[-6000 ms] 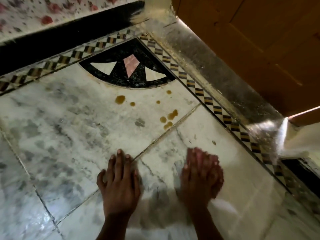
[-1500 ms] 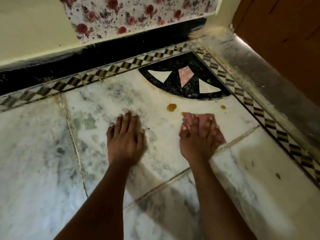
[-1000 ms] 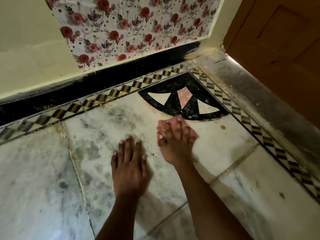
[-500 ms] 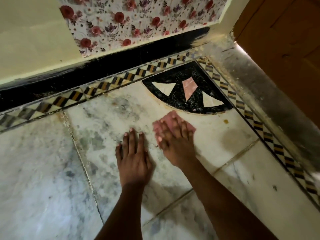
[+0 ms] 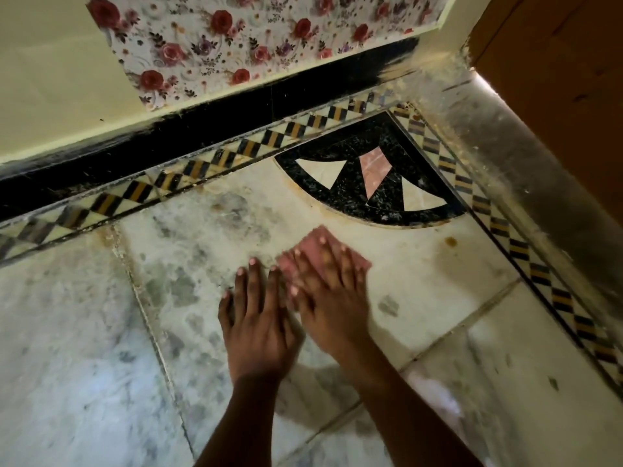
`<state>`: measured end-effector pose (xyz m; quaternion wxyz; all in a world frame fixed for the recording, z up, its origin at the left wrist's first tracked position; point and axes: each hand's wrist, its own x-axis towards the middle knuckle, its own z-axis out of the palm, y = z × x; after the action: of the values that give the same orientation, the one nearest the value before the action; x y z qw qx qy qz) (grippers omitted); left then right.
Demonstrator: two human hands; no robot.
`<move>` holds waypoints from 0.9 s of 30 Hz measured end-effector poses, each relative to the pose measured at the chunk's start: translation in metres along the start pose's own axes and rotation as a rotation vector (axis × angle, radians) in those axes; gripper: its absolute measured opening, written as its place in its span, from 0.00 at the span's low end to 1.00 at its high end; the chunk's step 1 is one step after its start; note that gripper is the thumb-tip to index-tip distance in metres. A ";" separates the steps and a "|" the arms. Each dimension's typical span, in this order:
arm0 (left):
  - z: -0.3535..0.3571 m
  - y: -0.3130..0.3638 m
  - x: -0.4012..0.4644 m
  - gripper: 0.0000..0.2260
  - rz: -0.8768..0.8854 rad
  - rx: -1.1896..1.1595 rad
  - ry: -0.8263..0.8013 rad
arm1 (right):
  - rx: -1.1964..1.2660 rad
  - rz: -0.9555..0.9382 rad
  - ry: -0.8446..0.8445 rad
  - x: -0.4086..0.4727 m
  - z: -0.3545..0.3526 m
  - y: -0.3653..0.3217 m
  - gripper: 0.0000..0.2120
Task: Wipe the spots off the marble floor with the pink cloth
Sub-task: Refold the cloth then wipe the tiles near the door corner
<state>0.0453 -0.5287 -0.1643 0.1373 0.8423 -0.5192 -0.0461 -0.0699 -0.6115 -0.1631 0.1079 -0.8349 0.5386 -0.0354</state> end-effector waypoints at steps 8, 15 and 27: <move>-0.001 0.002 0.000 0.30 0.012 0.001 -0.006 | 0.050 0.753 0.102 0.009 -0.012 0.109 0.31; -0.002 0.004 0.000 0.29 0.003 0.006 -0.016 | -0.062 0.055 -0.050 0.000 -0.020 0.121 0.28; 0.005 -0.001 0.001 0.31 -0.004 0.027 -0.001 | 0.066 0.355 -0.102 0.113 -0.035 0.137 0.31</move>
<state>0.0454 -0.5306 -0.1692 0.1255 0.8452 -0.5180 -0.0397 -0.1509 -0.7728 -0.1652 0.1671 -0.7234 0.6698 0.0091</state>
